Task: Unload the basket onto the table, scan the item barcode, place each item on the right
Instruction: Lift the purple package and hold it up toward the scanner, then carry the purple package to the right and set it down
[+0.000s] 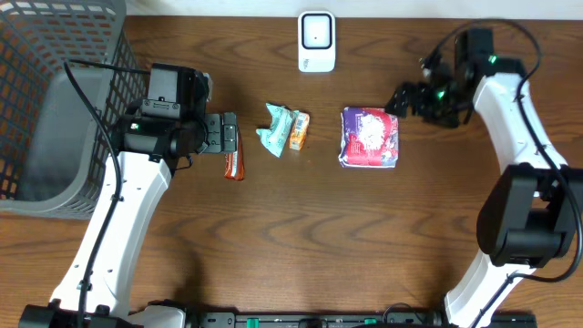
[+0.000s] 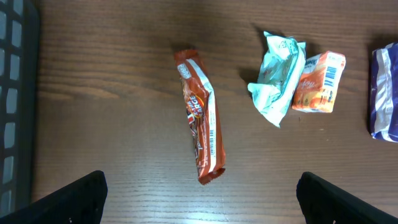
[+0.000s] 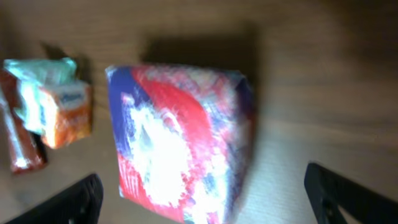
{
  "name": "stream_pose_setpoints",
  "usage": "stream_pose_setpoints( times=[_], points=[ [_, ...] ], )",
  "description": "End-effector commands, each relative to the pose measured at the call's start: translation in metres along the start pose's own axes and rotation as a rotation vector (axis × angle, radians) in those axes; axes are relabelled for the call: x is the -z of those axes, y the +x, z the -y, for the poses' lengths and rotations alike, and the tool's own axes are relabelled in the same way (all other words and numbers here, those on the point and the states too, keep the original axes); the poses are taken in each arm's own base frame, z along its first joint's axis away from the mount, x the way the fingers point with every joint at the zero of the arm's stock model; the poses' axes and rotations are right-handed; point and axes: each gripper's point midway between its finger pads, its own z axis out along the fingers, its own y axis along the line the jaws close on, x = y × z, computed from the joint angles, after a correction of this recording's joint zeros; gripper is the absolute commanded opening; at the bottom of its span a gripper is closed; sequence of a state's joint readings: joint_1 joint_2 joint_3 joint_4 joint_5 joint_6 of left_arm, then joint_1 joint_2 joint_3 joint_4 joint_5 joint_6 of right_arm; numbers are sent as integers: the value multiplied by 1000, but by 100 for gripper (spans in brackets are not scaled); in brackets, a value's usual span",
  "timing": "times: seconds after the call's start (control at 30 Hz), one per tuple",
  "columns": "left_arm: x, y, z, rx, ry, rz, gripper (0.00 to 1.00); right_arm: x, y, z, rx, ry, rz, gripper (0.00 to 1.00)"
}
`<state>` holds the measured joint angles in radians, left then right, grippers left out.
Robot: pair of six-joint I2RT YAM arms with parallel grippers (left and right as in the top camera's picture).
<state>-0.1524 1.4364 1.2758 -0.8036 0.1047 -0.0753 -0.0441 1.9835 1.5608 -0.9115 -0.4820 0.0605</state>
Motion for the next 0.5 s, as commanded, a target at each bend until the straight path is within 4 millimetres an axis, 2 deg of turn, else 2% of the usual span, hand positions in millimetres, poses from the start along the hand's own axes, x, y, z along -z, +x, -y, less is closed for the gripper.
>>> stream_pose_setpoints(
  times=[0.0,0.17,0.23,0.27,0.3,0.33,0.4,0.47],
  points=[
    [-1,0,-2,5,-10,-1,98,-24,23,-21,-14,-197,-44,99],
    [-1,0,-2,5,-10,-1,98,-59,42,-9,-54,-201,-23,74],
    [-1,0,-2,5,-10,-1,98,-72,49,-6,-67,-206,-11,68],
    [-1,0,-2,5,-10,-1,98,-76,53,-5,-74,-208,-7,60],
    [-1,0,-2,5,-10,-1,98,-81,57,-5,-87,-210,-7,44],
    [-1,0,-2,5,-10,-1,98,-83,58,-5,-93,-211,-7,35],
    [-1,0,-2,5,-10,-1,98,-85,59,-10,-124,-223,-10,1],
    [-1,0,-2,5,-10,-1,98,-83,52,-21,-144,-271,3,1]
  ],
)
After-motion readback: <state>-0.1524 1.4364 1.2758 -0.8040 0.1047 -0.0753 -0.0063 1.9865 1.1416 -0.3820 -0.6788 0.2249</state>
